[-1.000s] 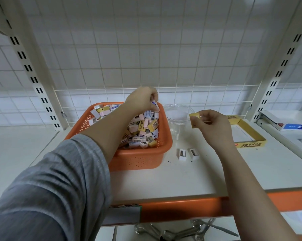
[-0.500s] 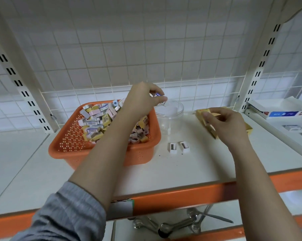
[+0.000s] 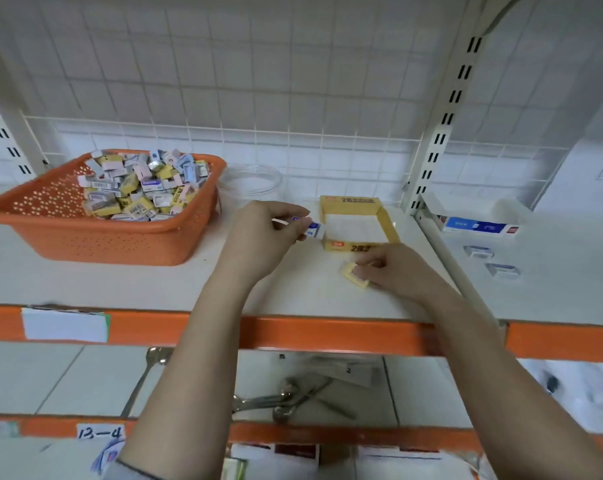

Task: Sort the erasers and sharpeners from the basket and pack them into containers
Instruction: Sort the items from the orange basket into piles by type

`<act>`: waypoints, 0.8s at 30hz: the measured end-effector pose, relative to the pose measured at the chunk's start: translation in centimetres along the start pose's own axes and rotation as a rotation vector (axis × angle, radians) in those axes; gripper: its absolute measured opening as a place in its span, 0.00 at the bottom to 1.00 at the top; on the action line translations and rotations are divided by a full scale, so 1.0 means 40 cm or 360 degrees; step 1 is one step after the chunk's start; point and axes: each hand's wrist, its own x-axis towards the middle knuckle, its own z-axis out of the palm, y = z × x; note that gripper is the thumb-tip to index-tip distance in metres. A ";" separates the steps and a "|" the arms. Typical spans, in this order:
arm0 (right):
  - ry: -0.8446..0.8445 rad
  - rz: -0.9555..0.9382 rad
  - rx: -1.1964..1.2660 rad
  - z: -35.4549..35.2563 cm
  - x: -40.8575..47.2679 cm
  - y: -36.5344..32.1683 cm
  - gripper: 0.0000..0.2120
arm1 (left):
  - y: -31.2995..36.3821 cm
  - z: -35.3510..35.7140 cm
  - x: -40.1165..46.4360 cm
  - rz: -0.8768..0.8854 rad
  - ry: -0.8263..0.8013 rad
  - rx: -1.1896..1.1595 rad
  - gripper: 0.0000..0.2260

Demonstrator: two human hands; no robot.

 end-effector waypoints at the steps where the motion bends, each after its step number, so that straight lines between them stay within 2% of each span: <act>1: -0.0026 -0.0034 0.0012 -0.002 -0.001 0.010 0.08 | 0.010 0.018 -0.016 -0.0020 0.0024 -0.0002 0.05; 4: -0.0080 -0.0078 0.0091 -0.008 -0.006 0.024 0.11 | 0.036 0.058 -0.057 -0.0060 0.0084 -0.0004 0.06; 11: -0.0097 -0.0130 0.0058 -0.023 -0.019 0.035 0.09 | 0.063 0.088 -0.082 -0.0097 0.0142 0.0031 0.07; 17: 0.0129 -0.0281 0.0014 -0.126 -0.105 0.107 0.10 | 0.074 0.131 -0.042 -0.0090 0.0077 -0.0010 0.07; 20: 0.0215 -0.0272 -0.0045 -0.175 -0.166 0.184 0.10 | 0.096 0.195 -0.017 -0.0038 -0.0024 -0.0044 0.06; 24: 0.0463 -0.0233 -0.0138 -0.203 -0.233 0.298 0.08 | 0.137 0.309 0.015 0.0061 -0.0202 -0.0077 0.04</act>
